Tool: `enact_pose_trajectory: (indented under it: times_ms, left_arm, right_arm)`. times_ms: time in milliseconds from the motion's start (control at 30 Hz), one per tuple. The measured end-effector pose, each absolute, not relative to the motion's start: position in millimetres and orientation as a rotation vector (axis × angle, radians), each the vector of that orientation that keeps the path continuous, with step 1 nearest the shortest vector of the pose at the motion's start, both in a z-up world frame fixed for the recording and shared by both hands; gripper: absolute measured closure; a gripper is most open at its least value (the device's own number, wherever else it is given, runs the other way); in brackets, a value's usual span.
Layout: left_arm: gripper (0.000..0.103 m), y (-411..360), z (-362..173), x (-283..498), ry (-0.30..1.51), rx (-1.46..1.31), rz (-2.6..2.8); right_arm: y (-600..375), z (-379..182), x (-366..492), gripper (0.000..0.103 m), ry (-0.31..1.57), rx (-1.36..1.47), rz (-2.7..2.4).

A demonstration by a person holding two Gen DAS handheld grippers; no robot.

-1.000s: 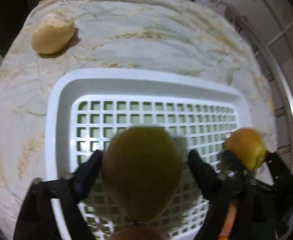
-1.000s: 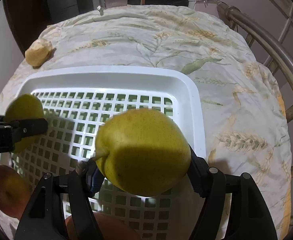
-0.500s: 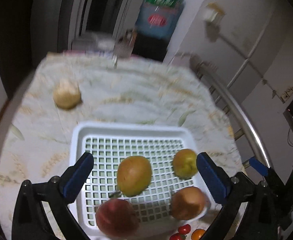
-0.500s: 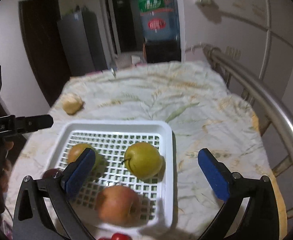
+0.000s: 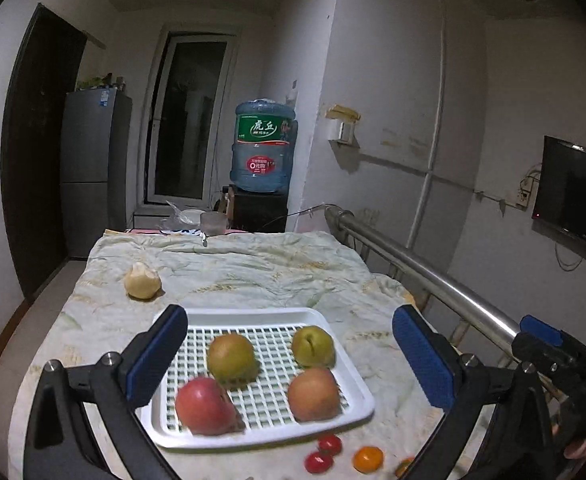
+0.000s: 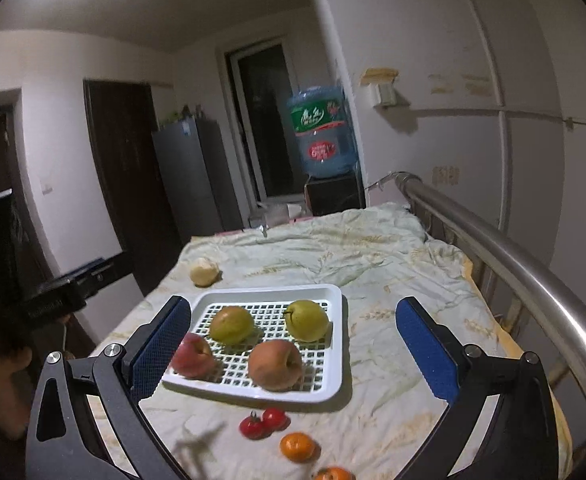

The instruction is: Organize fruits

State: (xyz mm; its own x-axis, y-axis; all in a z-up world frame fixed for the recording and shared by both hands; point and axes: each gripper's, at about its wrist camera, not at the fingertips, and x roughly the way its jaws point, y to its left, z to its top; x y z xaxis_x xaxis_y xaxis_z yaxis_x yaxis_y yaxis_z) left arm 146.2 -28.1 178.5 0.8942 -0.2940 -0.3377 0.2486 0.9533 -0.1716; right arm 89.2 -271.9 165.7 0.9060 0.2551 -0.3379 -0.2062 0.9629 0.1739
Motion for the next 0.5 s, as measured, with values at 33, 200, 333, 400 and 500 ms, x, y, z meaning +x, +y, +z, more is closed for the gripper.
enact_pose_trajectory:
  times_ms: [33,200,333,400,500]
  left_arm:
    - [0.000,-30.3,177.6,137.8,0.363,-0.132,-0.279]
    - [0.000,-43.5,171.1,99.6,0.346,-0.096,-0.261]
    - [0.000,-55.8,162.8,76.9,0.351,-0.055,-0.248]
    - [0.000,-60.1,158.8,67.2,0.342,-0.045,-0.239]
    - [0.000,-62.4,152.8,57.7,0.343,-0.045,-0.244]
  right_arm:
    - [-275.4,165.0,80.9,0.000,0.359,0.142,0.237]
    - [-288.9,161.2,42.9,0.000,0.326,0.165,0.229]
    - [-292.1,154.5,19.3,0.000,0.313,0.145,0.212]
    - [-293.5,150.1,12.7,0.000,0.311,0.136,0.204]
    - [-294.2,142.9,1.4,0.000,0.310,0.123,0.197]
